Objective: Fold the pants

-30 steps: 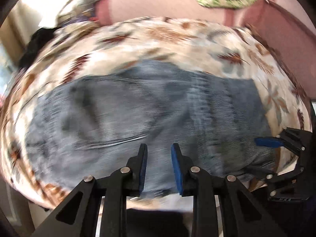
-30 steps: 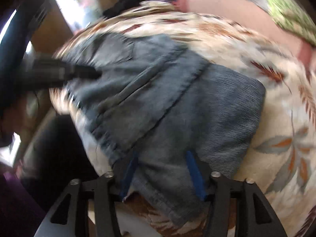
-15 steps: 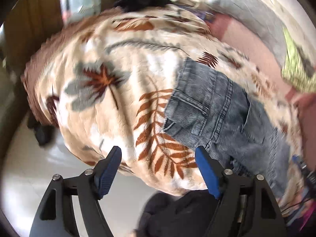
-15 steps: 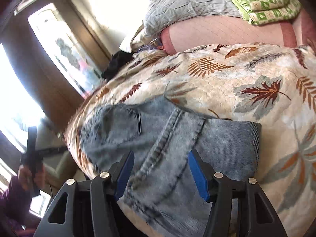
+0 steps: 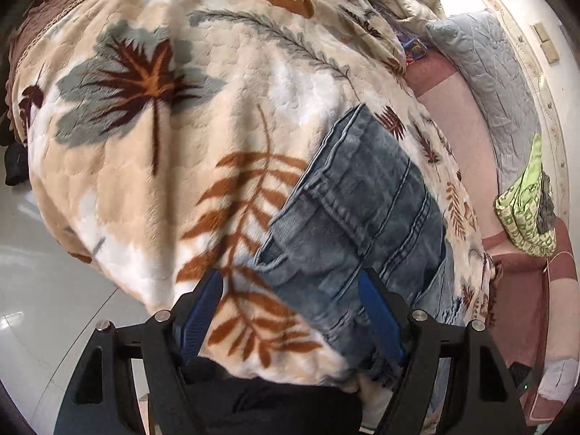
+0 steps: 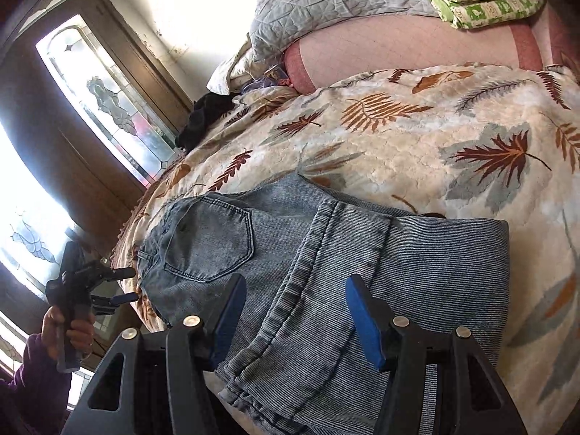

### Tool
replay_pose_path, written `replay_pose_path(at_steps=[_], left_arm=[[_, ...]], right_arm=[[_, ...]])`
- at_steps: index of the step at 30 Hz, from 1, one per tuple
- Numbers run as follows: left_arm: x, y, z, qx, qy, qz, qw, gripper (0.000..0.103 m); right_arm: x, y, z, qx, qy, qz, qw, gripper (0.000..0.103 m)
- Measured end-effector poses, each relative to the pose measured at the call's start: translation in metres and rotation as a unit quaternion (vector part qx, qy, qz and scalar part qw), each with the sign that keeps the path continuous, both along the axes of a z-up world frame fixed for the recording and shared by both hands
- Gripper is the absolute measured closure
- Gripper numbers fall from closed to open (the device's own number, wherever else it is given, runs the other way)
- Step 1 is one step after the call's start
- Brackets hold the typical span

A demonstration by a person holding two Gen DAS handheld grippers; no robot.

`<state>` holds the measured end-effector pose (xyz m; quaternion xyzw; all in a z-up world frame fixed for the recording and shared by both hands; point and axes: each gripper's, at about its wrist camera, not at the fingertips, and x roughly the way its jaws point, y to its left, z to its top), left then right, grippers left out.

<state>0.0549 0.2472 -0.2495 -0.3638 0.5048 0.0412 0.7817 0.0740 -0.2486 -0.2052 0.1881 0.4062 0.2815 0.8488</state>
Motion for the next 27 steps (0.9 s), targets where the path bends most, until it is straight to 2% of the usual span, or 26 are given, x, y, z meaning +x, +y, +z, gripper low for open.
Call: replay_pose_path(at_steps=[4, 7, 10, 12, 13, 16, 17, 18, 19, 21, 22, 23, 25, 26, 27], left_arm=[[0.013, 0.001, -0.004, -0.012, 0.0, 0.008, 0.9999, 0.026], [0.021, -0.008, -0.003, 0.001, -0.002, -0.003, 1.0, 0.027], [0.021, -0.015, 0.002, 0.027, -0.009, -0.015, 0.9995, 0.036], [0.019, -0.014, 0.001, 0.032, -0.006, -0.019, 0.9993, 0.049], [0.019, -0.012, -0.001, 0.03, -0.004, -0.015, 0.9994, 0.05], [0.019, -0.007, -0.006, 0.02, -0.003, -0.006, 0.9998, 0.049], [0.019, -0.005, -0.008, 0.01, -0.003, 0.0, 0.9999, 0.045], [0.02, -0.004, -0.009, -0.001, -0.006, 0.003, 1.0, 0.036], [0.021, -0.004, -0.009, -0.011, -0.011, 0.003, 0.9999, 0.034], [0.022, -0.006, -0.007, -0.002, -0.011, 0.005, 0.9999, 0.034], [0.023, -0.009, -0.005, 0.009, -0.012, 0.005, 0.9999, 0.039], [0.023, -0.012, -0.003, 0.026, -0.013, 0.006, 0.9995, 0.055], [0.023, -0.016, 0.002, 0.055, -0.02, 0.0, 0.9983, 0.076], [0.023, -0.018, 0.005, 0.067, -0.022, -0.003, 0.9975, 0.083], [0.022, -0.02, 0.009, 0.081, -0.024, -0.007, 0.9964, 0.084]], right_arm=[[0.0, -0.002, 0.004, 0.005, -0.004, 0.003, 1.0, 0.042], [-0.001, 0.001, 0.005, 0.0, -0.006, 0.006, 1.0, 0.042], [-0.002, 0.004, 0.006, -0.01, -0.011, 0.01, 1.0, 0.042], [-0.003, 0.006, 0.006, -0.013, -0.012, 0.013, 1.0, 0.042], [-0.003, 0.006, 0.006, -0.016, -0.013, 0.013, 1.0, 0.042], [-0.003, 0.008, 0.006, -0.02, -0.014, 0.013, 1.0, 0.042], [-0.003, 0.008, 0.006, -0.021, -0.015, 0.013, 1.0, 0.042], [-0.003, 0.008, 0.006, -0.022, -0.015, 0.013, 1.0, 0.042], [-0.003, 0.008, 0.005, -0.025, -0.015, 0.013, 1.0, 0.042], [-0.004, 0.007, 0.005, -0.029, -0.014, 0.012, 0.999, 0.042], [-0.004, 0.006, 0.004, -0.031, -0.014, 0.011, 0.999, 0.042], [-0.004, 0.006, 0.004, -0.031, -0.014, 0.01, 0.999, 0.042], [-0.005, 0.003, 0.005, -0.031, -0.015, 0.006, 0.999, 0.042], [-0.005, 0.001, 0.005, -0.03, -0.015, 0.005, 0.999, 0.042], [-0.006, -0.002, 0.005, -0.029, -0.016, 0.002, 0.999, 0.042]])
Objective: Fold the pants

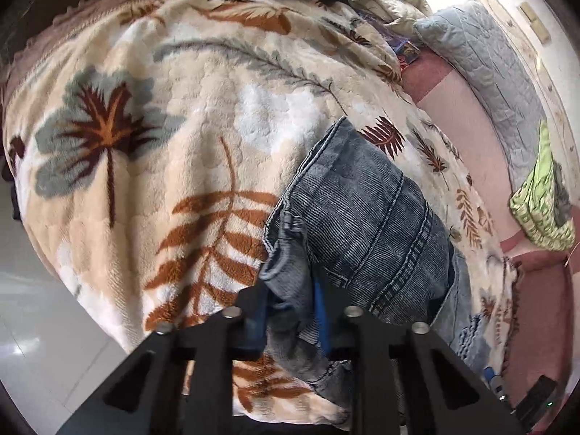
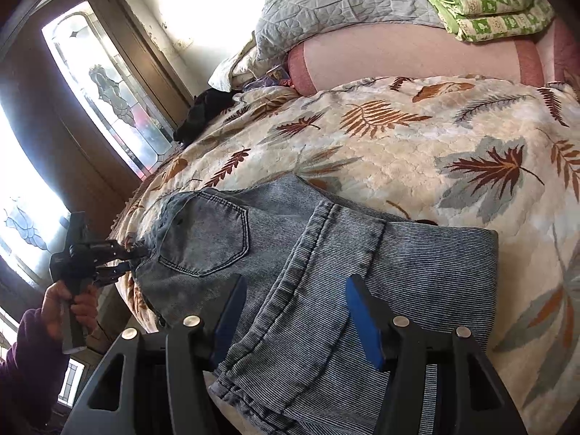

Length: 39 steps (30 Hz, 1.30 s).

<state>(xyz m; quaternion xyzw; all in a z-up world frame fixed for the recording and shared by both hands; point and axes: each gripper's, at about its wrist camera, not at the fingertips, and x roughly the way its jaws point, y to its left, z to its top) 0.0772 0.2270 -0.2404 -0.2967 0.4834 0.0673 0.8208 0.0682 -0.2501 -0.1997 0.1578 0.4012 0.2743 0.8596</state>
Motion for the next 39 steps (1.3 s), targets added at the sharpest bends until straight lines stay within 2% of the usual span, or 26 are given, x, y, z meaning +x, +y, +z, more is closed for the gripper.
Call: replay_pose_path(at_steps=[2, 6, 10, 13, 18, 20, 23, 27, 28, 29, 30, 32, 35, 37, 38, 39], left_arm=[[-0.002, -0.004, 0.009, 0.017, -0.011, -0.005, 0.9998, 0.086], [-0.009, -0.028, 0.047, 0.066, -0.06, -0.034, 0.9954, 0.088], [-0.019, -0.075, 0.094, 0.117, -0.113, -0.093, 0.9822, 0.088], [-0.027, -0.116, 0.129, 0.134, -0.154, -0.144, 0.9683, 0.088], [-0.038, -0.195, 0.171, 0.15, -0.189, -0.233, 0.9418, 0.088], [-0.043, -0.225, 0.181, 0.148, -0.198, -0.265, 0.9322, 0.088], [-0.053, -0.28, 0.188, 0.142, -0.202, -0.324, 0.9132, 0.088], [-0.072, -0.364, 0.165, 0.128, -0.181, -0.414, 0.8826, 0.087], [-0.075, -0.382, 0.153, 0.121, -0.168, -0.438, 0.8745, 0.086], [-0.078, -0.402, 0.139, 0.114, -0.146, -0.472, 0.8619, 0.077], [-0.078, -0.418, 0.124, 0.106, -0.121, -0.498, 0.8522, 0.076], [-0.079, -0.428, 0.108, 0.107, -0.099, -0.506, 0.8501, 0.076], [-0.079, -0.413, 0.118, 0.125, -0.123, -0.493, 0.852, 0.074], [-0.071, -0.392, 0.127, 0.165, -0.14, -0.47, 0.8559, 0.056], [-0.062, -0.384, 0.13, 0.203, -0.138, -0.448, 0.8597, 0.045], [-0.058, -0.375, 0.13, 0.228, -0.139, -0.429, 0.8629, 0.045]], right_arm=[[0.0, -0.005, 0.001, 0.001, -0.001, -0.007, 1.0, 0.042], [0.0, -0.017, 0.002, 0.004, 0.002, -0.028, 1.0, 0.042], [0.002, -0.03, 0.002, 0.008, 0.01, -0.055, 0.998, 0.042], [0.005, -0.044, 0.001, 0.013, 0.02, -0.087, 0.996, 0.042], [0.004, -0.078, 0.001, 0.042, 0.033, -0.149, 0.987, 0.042], [0.0, -0.098, 0.003, 0.06, 0.03, -0.178, 0.982, 0.042], [-0.008, -0.126, 0.006, 0.082, 0.026, -0.212, 0.973, 0.042], [-0.019, -0.163, 0.007, 0.107, 0.024, -0.255, 0.961, 0.042], [-0.022, -0.175, 0.007, 0.114, 0.025, -0.268, 0.956, 0.042], [-0.024, -0.183, 0.007, 0.12, 0.027, -0.276, 0.953, 0.042], [-0.026, -0.192, 0.006, 0.125, 0.03, -0.284, 0.95, 0.042], [-0.03, -0.207, 0.005, 0.134, 0.034, -0.302, 0.943, 0.042], [-0.034, -0.219, 0.005, 0.139, 0.034, -0.314, 0.939, 0.042], [-0.031, -0.217, 0.005, 0.138, 0.037, -0.302, 0.943, 0.042], [-0.029, -0.213, 0.005, 0.134, 0.039, -0.295, 0.945, 0.042], [-0.027, -0.207, 0.005, 0.131, 0.04, -0.286, 0.948, 0.042]])
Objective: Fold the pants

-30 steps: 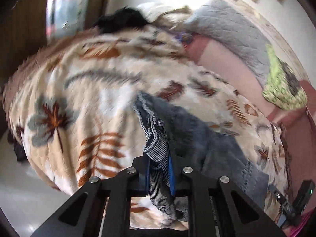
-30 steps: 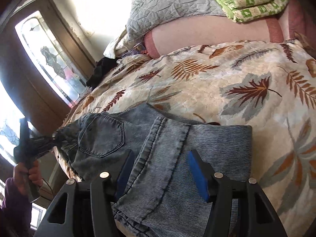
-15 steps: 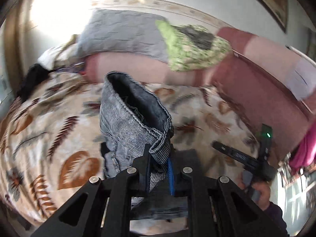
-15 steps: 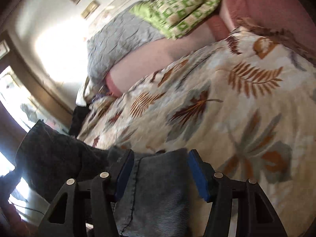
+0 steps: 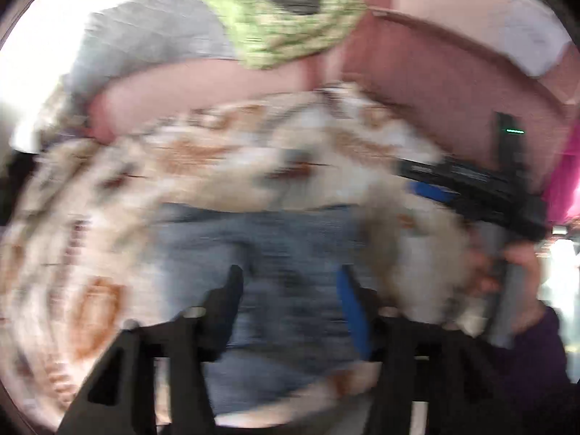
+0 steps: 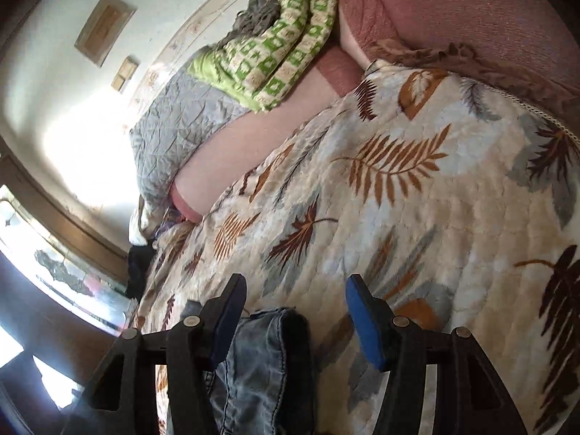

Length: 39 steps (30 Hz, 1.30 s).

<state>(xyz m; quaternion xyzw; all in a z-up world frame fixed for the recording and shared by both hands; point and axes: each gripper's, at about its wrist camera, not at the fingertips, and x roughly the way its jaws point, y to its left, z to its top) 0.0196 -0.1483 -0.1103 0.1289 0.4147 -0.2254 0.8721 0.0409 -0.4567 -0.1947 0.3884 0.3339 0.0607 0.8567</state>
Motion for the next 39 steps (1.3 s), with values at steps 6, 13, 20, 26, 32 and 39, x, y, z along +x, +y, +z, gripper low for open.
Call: replay_pose_path(at_steps=[6, 13, 20, 26, 32, 39], left_arm=[[0.048, 0.04, -0.029, 0.063, -0.014, 0.076, 0.9951, 0.045], [0.098, 0.043, -0.056, 0.056, 0.003, 0.1, 0.9934, 0.045], [0.152, 0.01, -0.103, 0.108, 0.033, 0.099, 0.9886, 0.044], [0.179, 0.027, -0.13, 0.064, 0.109, 0.135, 0.9827, 0.041], [0.137, 0.056, -0.082, 0.002, 0.062, 0.137, 0.9887, 0.041], [0.057, 0.075, -0.069, 0.026, 0.054, 0.107, 0.9925, 0.041]], right_arm=[[0.012, 0.057, -0.001, -0.029, 0.004, 0.085, 0.996, 0.042], [0.02, 0.102, -0.002, -0.079, 0.0, 0.132, 0.988, 0.042], [0.049, 0.121, -0.015, -0.093, 0.021, 0.141, 0.985, 0.042], [0.07, 0.13, -0.046, -0.114, 0.09, 0.146, 0.979, 0.039], [0.055, 0.127, -0.028, -0.11, 0.049, 0.157, 0.98, 0.039], [0.016, 0.153, -0.01, -0.17, -0.005, 0.213, 0.962, 0.039]])
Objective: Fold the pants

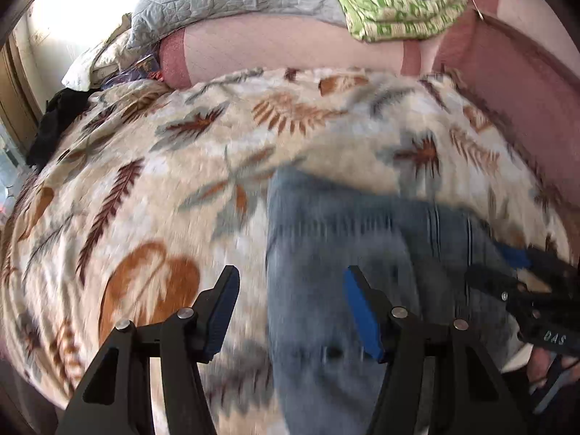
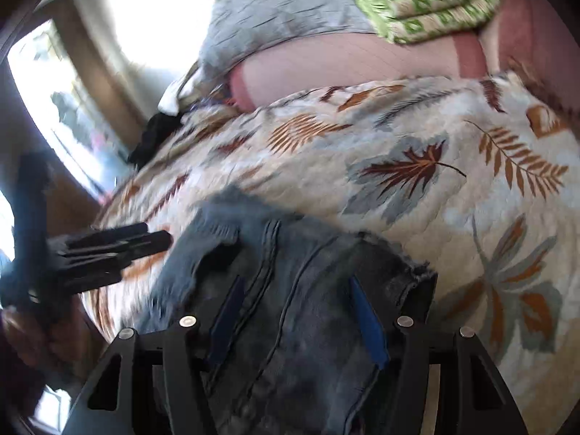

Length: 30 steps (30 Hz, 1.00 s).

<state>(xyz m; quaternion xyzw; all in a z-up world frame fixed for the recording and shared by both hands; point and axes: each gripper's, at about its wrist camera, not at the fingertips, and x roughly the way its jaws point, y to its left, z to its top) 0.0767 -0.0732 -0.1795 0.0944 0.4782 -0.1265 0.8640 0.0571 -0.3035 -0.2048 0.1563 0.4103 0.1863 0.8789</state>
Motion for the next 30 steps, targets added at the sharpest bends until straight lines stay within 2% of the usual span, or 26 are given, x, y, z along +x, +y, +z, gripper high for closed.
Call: replay_pose_path(at_steps=[3, 7, 9, 12, 15, 17, 21, 24, 25, 26, 27, 28, 30], left_arm=[[-0.022, -0.003, -0.025, 0.033, 0.039, -0.01, 0.9986, 0.041], [-0.035, -0.006, -0.047, 0.059, 0.026, -0.012, 0.9978, 0.04], [-0.033, -0.004, -0.047, 0.055, 0.031, -0.006, 0.998, 0.04], [-0.029, -0.002, -0.046, 0.047, 0.045, -0.011, 0.9978, 0.04], [-0.029, 0.002, -0.047, 0.032, 0.049, -0.008, 0.9983, 0.04], [-0.031, 0.001, -0.048, 0.033, 0.043, -0.006, 0.9985, 0.04], [-0.034, -0.003, -0.048, 0.044, 0.029, -0.008, 0.9986, 0.04], [-0.032, 0.001, -0.049, 0.034, 0.034, -0.005, 0.9988, 0.04], [-0.032, 0.001, -0.05, 0.031, 0.035, -0.004, 0.9989, 0.04], [-0.032, 0.002, -0.05, 0.028, 0.037, -0.003, 0.9989, 0.039], [-0.031, 0.002, -0.051, 0.028, 0.037, 0.0, 0.9989, 0.037], [-0.031, 0.003, -0.05, 0.029, 0.039, 0.006, 0.9988, 0.035], [-0.031, 0.006, -0.049, 0.029, 0.047, 0.017, 0.9983, 0.031]], right_arm=[[-0.022, 0.013, -0.005, -0.046, -0.004, 0.02, 0.999, 0.04], [-0.041, 0.026, -0.02, -0.128, -0.003, 0.026, 0.991, 0.039], [-0.049, 0.021, -0.016, -0.118, -0.01, 0.012, 0.993, 0.039], [-0.066, 0.003, 0.001, -0.083, -0.048, -0.021, 0.995, 0.039], [-0.089, -0.008, 0.022, -0.028, -0.101, -0.033, 0.994, 0.039], [-0.095, -0.011, 0.029, 0.005, -0.115, -0.033, 0.993, 0.039], [-0.062, -0.008, 0.01, 0.017, -0.059, -0.035, 0.997, 0.039], [-0.031, -0.014, -0.007, 0.056, -0.016, -0.057, 0.997, 0.039], [-0.017, -0.016, -0.019, 0.058, 0.012, -0.066, 0.996, 0.04], [-0.003, -0.017, -0.037, 0.039, 0.048, -0.086, 0.994, 0.044], [0.003, -0.017, -0.046, 0.036, 0.06, -0.091, 0.993, 0.046], [0.004, -0.018, -0.047, 0.042, 0.052, -0.096, 0.993, 0.046], [0.002, -0.016, -0.04, 0.033, 0.05, -0.097, 0.993, 0.046]])
